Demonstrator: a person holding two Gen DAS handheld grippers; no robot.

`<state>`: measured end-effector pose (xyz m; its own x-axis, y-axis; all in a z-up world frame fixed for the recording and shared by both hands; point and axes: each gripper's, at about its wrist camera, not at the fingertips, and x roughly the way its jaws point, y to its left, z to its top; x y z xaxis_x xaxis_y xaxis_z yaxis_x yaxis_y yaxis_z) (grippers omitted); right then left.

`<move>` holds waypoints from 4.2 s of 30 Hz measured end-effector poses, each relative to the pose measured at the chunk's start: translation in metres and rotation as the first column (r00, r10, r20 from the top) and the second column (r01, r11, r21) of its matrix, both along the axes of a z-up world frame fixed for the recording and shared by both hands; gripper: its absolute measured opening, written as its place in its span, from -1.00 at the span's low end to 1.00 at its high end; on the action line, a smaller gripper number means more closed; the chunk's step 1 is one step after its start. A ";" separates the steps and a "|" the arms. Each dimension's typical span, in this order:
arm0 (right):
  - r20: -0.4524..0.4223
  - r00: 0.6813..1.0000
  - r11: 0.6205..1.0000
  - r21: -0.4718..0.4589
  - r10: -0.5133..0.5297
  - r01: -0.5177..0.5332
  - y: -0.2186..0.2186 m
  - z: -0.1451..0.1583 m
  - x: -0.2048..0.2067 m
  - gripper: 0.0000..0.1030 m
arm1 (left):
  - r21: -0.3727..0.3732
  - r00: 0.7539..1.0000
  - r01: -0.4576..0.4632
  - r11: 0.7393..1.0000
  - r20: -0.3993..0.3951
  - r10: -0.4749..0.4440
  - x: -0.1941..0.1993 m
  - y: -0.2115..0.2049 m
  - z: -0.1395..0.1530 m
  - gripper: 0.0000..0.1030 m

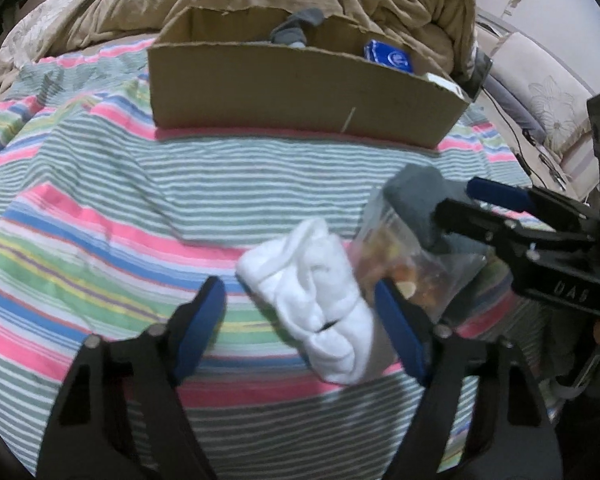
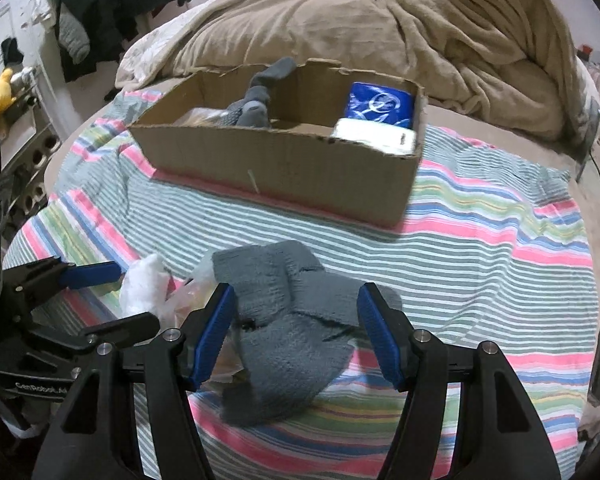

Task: Organize objects
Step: 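Grasp the white socks with the left tool while the right tool grasps the grey sock, then place white socks in box with left tool while right tool places grey sock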

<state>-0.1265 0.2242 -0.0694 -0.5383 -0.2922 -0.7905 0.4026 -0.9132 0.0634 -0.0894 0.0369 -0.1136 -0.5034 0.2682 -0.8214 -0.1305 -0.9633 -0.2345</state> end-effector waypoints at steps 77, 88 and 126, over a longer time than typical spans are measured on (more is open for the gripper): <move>-0.180 0.984 0.989 -0.144 0.013 -0.039 -0.007 0.122 -0.052 -0.22 | 0.013 0.949 0.077 0.997 -0.308 -0.069 -0.049 -0.045 0.120 -0.23; -0.165 0.986 0.987 -0.155 0.017 -0.043 -0.015 0.115 -0.094 -0.21 | 0.030 0.945 0.093 0.995 -0.316 -0.079 -0.084 -0.036 0.120 -0.23; -0.014 1.000 0.967 -0.255 -0.023 0.019 0.005 0.059 -0.128 0.09 | 0.010 0.978 0.076 0.997 -0.194 -0.072 -0.149 -0.012 0.062 -0.07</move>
<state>-0.2548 0.2296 -0.0100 -0.5593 -0.4711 -0.6821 0.3863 -0.8761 0.2884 -0.2384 0.0251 -0.0519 -0.6308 0.3240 -0.7051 -0.2458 -0.9453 -0.2145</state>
